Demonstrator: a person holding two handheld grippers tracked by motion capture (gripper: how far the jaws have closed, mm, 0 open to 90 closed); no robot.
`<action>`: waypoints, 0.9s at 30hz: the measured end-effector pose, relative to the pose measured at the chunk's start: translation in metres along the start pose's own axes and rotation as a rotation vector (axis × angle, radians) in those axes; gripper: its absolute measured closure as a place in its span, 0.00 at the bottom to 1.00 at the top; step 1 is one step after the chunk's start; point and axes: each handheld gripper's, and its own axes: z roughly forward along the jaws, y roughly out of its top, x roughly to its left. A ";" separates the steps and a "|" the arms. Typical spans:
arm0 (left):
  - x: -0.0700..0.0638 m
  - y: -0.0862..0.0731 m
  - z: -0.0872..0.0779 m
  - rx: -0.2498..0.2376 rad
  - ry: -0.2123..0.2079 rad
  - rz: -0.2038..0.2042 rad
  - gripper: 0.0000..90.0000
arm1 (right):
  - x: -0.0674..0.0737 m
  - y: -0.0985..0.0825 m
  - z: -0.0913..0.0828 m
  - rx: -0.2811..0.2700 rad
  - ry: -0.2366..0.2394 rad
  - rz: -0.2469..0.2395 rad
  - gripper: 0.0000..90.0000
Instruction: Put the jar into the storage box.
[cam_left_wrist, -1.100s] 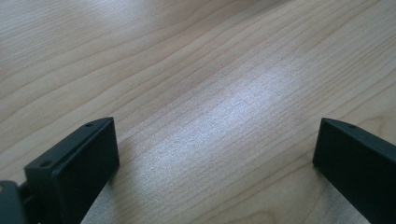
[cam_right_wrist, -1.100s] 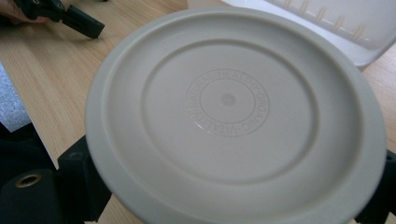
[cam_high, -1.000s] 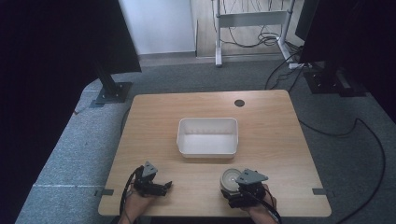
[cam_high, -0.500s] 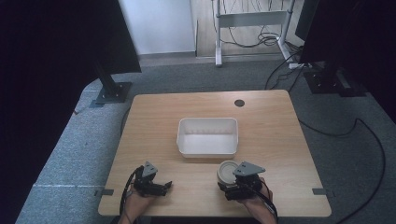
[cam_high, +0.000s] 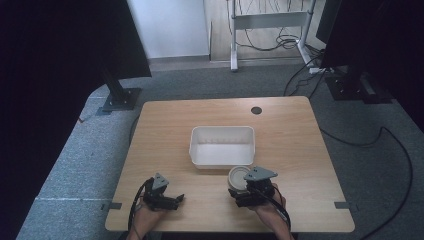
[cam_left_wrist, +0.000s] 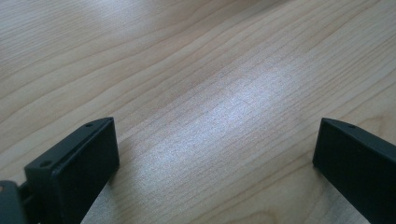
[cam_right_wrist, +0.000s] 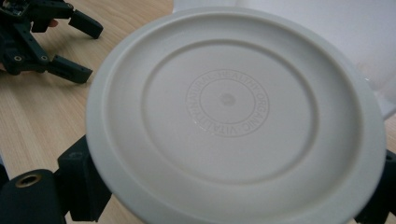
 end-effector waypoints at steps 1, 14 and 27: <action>0.000 0.000 0.000 0.000 0.000 0.001 0.00 | 0.000 0.001 0.001 -0.001 0.000 0.002 0.10; 0.000 0.000 0.000 0.001 0.001 0.000 0.00 | -0.005 0.019 0.014 -0.017 -0.011 0.002 0.10; 0.000 0.000 0.000 -0.001 0.000 0.000 0.00 | -0.014 0.031 0.032 -0.012 -0.031 0.019 0.10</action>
